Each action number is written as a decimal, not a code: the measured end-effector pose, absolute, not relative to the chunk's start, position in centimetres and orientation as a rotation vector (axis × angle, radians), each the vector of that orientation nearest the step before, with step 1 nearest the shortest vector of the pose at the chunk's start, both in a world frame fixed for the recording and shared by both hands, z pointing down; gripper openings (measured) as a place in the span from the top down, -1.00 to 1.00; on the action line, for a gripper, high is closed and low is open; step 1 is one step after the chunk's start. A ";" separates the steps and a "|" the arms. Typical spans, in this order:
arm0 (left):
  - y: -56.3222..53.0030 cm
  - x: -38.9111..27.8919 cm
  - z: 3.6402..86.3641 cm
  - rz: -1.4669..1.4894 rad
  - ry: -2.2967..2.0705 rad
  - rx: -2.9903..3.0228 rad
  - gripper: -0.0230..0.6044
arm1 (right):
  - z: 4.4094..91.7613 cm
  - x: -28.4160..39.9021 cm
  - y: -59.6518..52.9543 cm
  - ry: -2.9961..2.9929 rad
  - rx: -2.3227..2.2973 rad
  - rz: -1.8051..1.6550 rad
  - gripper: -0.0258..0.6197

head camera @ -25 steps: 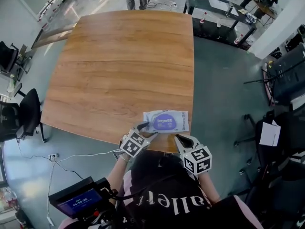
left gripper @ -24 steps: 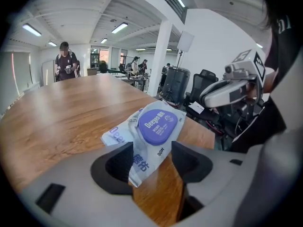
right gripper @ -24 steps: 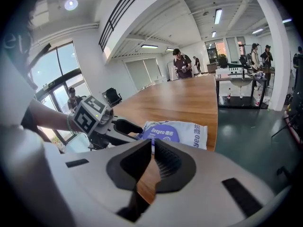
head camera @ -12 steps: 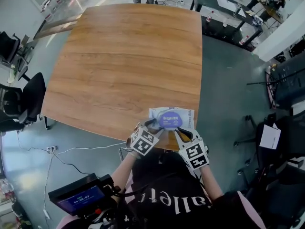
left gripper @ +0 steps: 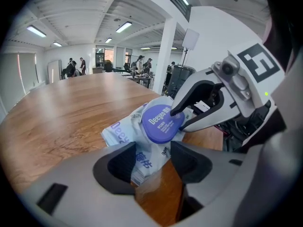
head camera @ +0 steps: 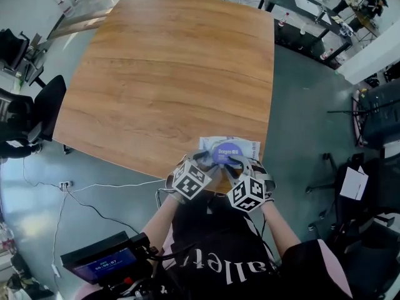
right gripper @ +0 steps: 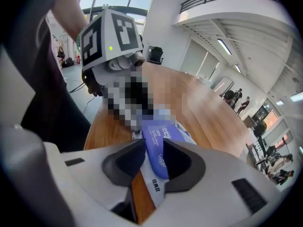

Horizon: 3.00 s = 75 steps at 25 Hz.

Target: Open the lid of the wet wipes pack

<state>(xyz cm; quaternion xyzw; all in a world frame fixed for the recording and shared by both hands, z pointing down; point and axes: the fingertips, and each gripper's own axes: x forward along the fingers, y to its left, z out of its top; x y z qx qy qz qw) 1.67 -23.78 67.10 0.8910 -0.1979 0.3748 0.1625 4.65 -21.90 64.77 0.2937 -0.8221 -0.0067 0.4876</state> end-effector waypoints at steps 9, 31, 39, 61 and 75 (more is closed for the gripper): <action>-23.6 1.7 67.4 1.105 -0.518 2.592 0.20 | 65.2 3.8 -21.7 -1.932 0.554 -0.333 0.61; -23.4 1.7 67.4 1.203 -0.408 2.650 0.25 | 63.1 4.0 -22.5 -1.984 0.520 -0.377 0.59; -23.3 1.7 67.4 1.221 -0.401 2.662 0.25 | 64.7 3.9 -22.0 -2.014 0.428 -0.246 0.68; -24.2 1.6 67.0 1.185 -0.524 2.653 0.37 | 64.0 3.3 -21.9 -2.005 0.414 -0.386 0.73; -24.2 1.4 67.1 1.146 -0.535 2.652 0.38 | 57.3 3.7 -28.8 -2.134 0.762 -0.321 0.81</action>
